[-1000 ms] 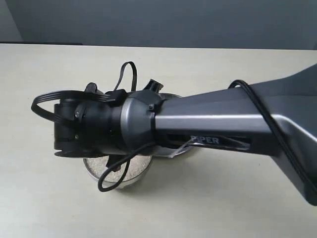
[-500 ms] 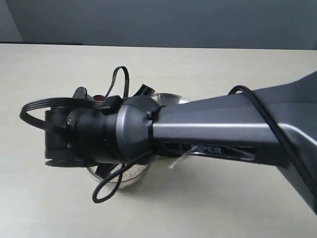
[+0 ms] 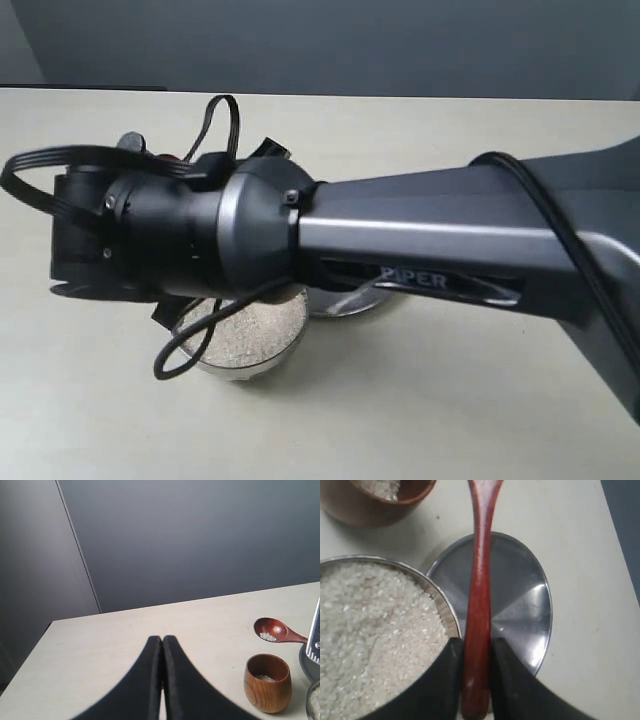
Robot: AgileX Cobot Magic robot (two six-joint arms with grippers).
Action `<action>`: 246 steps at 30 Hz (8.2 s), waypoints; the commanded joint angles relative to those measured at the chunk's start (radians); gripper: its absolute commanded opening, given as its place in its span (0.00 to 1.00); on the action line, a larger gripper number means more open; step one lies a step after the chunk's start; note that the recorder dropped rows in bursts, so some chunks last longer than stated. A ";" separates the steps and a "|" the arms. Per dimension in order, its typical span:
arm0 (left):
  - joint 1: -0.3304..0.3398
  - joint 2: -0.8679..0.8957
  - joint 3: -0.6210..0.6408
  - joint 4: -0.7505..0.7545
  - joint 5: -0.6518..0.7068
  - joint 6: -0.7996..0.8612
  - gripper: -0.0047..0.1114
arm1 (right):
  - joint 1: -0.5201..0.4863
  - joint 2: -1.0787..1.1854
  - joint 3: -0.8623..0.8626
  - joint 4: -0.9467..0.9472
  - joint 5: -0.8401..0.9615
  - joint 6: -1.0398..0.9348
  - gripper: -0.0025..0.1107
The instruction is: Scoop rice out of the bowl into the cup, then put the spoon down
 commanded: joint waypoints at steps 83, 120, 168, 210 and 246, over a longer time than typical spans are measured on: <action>0.002 0.000 -0.004 0.002 -0.011 -0.003 0.04 | -0.336 -0.156 0.168 0.465 -0.011 -0.098 0.02; 0.002 0.000 -0.004 0.002 -0.011 -0.003 0.04 | -0.352 -0.008 0.229 0.336 -0.244 0.059 0.40; 0.002 0.000 -0.004 0.002 -0.011 -0.003 0.04 | -0.422 -1.226 1.372 -0.692 -0.310 1.138 0.02; 0.002 0.000 -0.004 0.002 -0.011 -0.003 0.04 | -0.984 -1.950 1.449 -0.608 -0.896 1.180 0.02; 0.002 0.000 -0.004 0.002 -0.011 -0.003 0.04 | -1.238 -2.047 1.432 -0.454 -1.164 1.190 0.02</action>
